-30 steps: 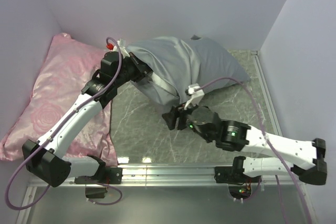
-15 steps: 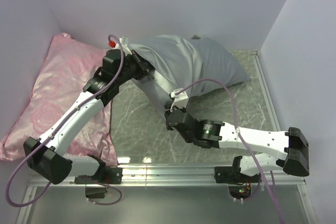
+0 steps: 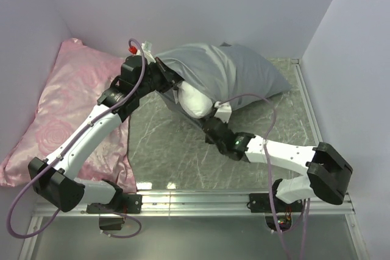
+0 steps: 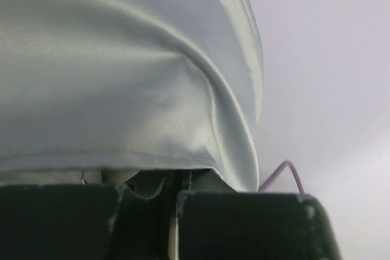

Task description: Remove the pillowcase from the pillow

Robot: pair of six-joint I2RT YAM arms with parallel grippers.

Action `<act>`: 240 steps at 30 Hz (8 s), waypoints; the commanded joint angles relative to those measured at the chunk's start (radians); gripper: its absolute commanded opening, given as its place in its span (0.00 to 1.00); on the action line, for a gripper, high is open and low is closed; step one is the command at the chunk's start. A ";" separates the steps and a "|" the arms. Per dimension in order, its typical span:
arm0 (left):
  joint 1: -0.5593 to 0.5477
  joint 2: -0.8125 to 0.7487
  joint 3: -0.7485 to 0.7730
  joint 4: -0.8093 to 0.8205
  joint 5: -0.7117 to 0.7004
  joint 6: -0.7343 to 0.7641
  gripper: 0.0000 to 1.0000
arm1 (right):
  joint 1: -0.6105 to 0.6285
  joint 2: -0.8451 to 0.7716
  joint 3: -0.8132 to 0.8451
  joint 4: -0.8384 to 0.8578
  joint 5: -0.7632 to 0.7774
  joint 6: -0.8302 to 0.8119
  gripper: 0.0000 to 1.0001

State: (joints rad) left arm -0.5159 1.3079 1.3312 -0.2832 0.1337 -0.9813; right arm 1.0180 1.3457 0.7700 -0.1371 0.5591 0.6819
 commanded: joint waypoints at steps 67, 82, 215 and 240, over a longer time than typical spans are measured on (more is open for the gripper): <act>-0.150 -0.299 -0.187 0.199 0.106 0.026 0.12 | 0.238 -0.125 0.496 -0.388 0.444 -0.587 0.00; -0.148 -0.297 0.088 0.030 -0.007 0.273 0.66 | 0.022 -0.298 0.590 -0.412 0.268 -0.507 0.00; 0.272 -0.426 -0.497 0.277 0.182 -0.183 0.94 | -0.185 -0.269 0.677 -0.207 -0.309 -0.222 0.00; 0.073 -0.575 -0.583 0.180 0.040 -0.372 0.78 | 0.093 -0.168 0.569 -0.076 -0.085 -0.269 0.00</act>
State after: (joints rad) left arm -0.4351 0.7425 0.7502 -0.0673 0.2043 -1.3102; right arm 1.0908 1.1843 1.2770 -0.3435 0.3946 0.4171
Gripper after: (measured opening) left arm 0.810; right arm 0.122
